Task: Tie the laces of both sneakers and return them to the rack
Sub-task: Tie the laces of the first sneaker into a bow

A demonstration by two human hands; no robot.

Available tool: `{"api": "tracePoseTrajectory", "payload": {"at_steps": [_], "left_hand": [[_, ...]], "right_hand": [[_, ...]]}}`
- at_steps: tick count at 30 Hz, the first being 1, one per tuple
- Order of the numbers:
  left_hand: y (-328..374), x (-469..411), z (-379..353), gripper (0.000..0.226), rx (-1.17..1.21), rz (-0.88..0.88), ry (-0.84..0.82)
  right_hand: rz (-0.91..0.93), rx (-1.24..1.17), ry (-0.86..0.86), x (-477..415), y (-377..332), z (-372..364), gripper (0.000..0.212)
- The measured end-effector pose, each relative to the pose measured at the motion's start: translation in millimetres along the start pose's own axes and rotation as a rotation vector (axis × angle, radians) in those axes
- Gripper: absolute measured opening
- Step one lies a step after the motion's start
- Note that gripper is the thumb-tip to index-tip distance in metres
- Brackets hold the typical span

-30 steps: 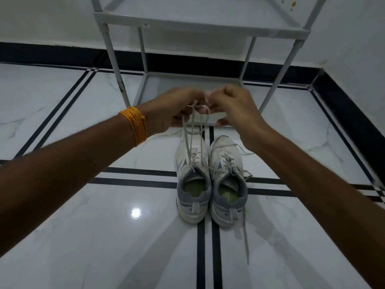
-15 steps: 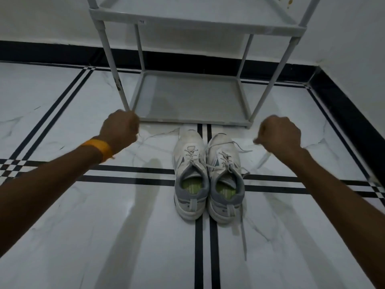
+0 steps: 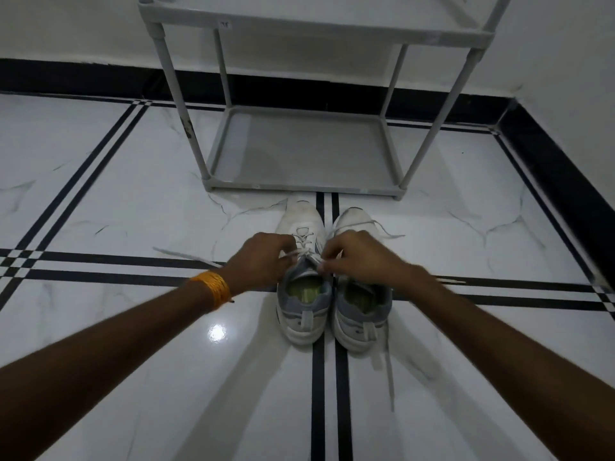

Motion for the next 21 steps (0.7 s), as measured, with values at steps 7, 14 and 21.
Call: {"api": "tracePoseTrajectory", "payload": {"at_steps": [7, 14, 21], "left_hand": [[-3.3, 5.0, 2.1, 0.022, 0.196, 0.046, 0.075], [-15.7, 4.8, 3.0, 0.018, 0.223, 0.182, 0.101], [-26.8, 9.7, -10.0, 0.018, 0.046, 0.178, 0.062]], "right_hand": [[0.071, -0.05, 0.09, -3.4, -0.6, 2.8, 0.009], [-0.074, -0.013, 0.168, -7.1, 14.3, 10.0, 0.021], [-0.216, 0.048, 0.148, -10.9, 33.8, -3.1, 0.016]]}}
Point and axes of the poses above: each hand's wrist, its own x-axis away from the middle knuckle, its own z-axis out of the back of the hand, y = z × x, the point moved 9 cm from there along -x, towards the middle knuckle, and after that the axes turned 8 degrees about -x, right-handed, at the moved point
